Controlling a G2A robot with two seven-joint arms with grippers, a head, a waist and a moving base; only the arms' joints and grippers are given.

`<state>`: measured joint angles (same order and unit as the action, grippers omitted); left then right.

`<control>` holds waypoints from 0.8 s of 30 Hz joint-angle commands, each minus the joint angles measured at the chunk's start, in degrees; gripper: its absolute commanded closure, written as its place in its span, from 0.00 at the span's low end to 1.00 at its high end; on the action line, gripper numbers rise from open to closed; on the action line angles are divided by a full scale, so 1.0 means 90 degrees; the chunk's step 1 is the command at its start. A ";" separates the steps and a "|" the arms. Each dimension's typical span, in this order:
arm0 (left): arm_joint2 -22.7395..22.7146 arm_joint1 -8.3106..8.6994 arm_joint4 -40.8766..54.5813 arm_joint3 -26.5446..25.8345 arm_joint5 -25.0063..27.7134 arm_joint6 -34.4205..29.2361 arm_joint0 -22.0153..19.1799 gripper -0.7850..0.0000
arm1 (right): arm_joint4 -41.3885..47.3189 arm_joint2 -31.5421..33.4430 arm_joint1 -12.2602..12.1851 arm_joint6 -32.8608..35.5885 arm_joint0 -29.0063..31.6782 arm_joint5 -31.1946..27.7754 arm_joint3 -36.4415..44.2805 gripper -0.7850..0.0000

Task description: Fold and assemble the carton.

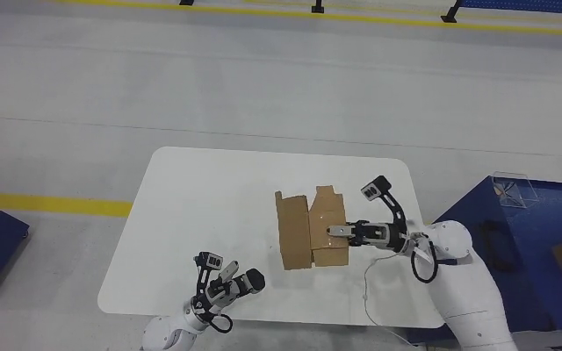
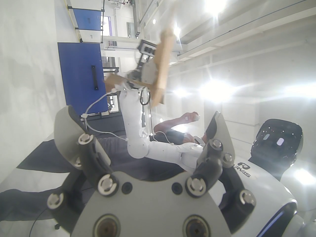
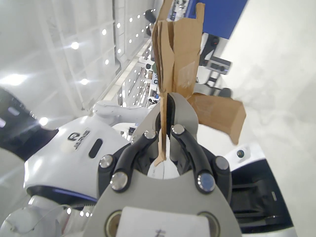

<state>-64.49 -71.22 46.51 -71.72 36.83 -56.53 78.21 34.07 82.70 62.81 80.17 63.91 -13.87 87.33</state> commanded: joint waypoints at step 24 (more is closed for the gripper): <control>0.0000 0.0000 0.0000 0.0000 0.0000 0.0000 0.0000 0.00 | 0.2399 0.0489 -0.0066 -0.0289 0.1016 0.1201 0.1852 1.00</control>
<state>-64.49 -71.22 46.51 -71.72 36.83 -56.53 78.21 50.08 88.64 62.09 76.29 73.32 -7.15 105.46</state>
